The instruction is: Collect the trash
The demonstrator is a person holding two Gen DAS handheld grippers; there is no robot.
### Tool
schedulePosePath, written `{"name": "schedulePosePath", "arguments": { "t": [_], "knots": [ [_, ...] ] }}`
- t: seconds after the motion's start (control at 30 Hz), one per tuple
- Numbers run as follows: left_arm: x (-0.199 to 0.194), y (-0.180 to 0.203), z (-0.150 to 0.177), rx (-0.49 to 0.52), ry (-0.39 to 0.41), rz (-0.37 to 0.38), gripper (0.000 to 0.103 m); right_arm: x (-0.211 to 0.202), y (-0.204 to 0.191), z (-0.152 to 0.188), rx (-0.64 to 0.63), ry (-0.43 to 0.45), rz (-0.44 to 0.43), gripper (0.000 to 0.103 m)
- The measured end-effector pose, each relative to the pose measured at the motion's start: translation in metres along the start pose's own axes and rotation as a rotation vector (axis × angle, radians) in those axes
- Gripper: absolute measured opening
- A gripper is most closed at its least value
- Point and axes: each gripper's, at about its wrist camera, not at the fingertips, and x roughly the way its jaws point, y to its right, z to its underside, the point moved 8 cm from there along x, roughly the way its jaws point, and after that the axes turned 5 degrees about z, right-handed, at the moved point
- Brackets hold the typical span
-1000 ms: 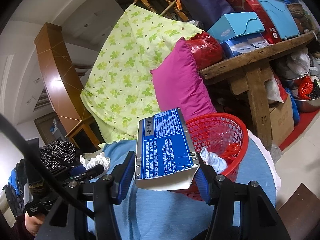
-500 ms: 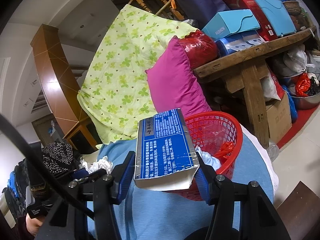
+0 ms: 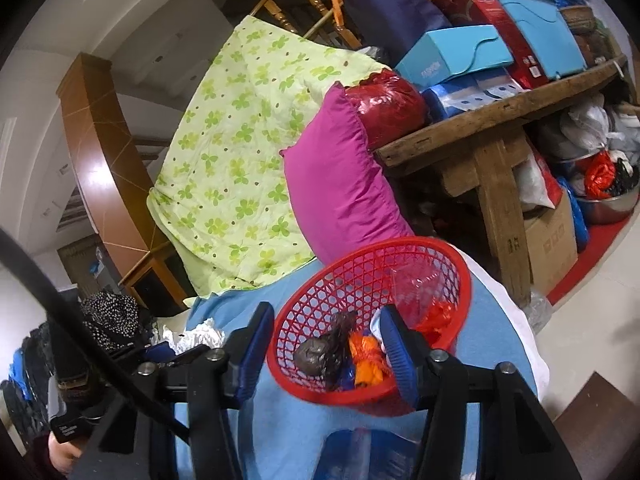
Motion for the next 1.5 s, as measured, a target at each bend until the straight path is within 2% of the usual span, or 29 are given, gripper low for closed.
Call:
{"name": "schedulePosePath", "arguments": {
  "t": [0.13, 0.43, 0.57, 0.7, 0.8, 1.0, 1.17, 1.33, 1.4, 1.5],
  "knots": [
    [0.004, 0.000, 0.006, 0.003, -0.015, 0.002, 0.040, 0.017, 0.007, 0.013, 0.041, -0.051, -0.008, 0.043],
    [0.005, -0.006, 0.012, -0.031, -0.027, 0.008, 0.040, -0.002, 0.032, 0.011, 0.071, -0.042, 0.030, 0.044],
    [-0.001, -0.009, 0.017, -0.027, -0.022, 0.006, 0.040, -0.010, 0.060, 0.015, 0.088, -0.059, 0.102, 0.063],
    [-0.002, -0.018, 0.022, -0.050, -0.027, 0.001, 0.040, -0.017, 0.114, 0.042, 0.160, -0.149, 0.208, 0.063],
    [-0.002, -0.021, 0.024, -0.058, -0.030, -0.008, 0.040, -0.032, 0.149, 0.056, 0.196, -0.184, 0.267, 0.063],
    [0.002, -0.019, 0.024, -0.065, -0.035, -0.003, 0.040, -0.048, 0.198, 0.080, 0.147, -0.296, 0.395, 0.063],
    [0.002, -0.008, 0.019, -0.041, -0.031, 0.008, 0.040, -0.041, 0.220, 0.126, 0.211, -0.467, 0.397, 0.063],
    [-0.001, -0.005, 0.018, -0.033, -0.029, 0.008, 0.040, -0.015, 0.221, 0.190, 0.159, -0.629, 0.372, 0.063],
    [-0.002, -0.007, 0.020, -0.033, -0.032, 0.004, 0.040, -0.005, 0.222, 0.210, 0.159, -0.665, 0.366, 0.066],
    [-0.003, -0.012, 0.023, -0.039, -0.036, 0.000, 0.040, 0.011, 0.229, 0.228, 0.107, -0.687, 0.407, 0.069]
  ]
}}
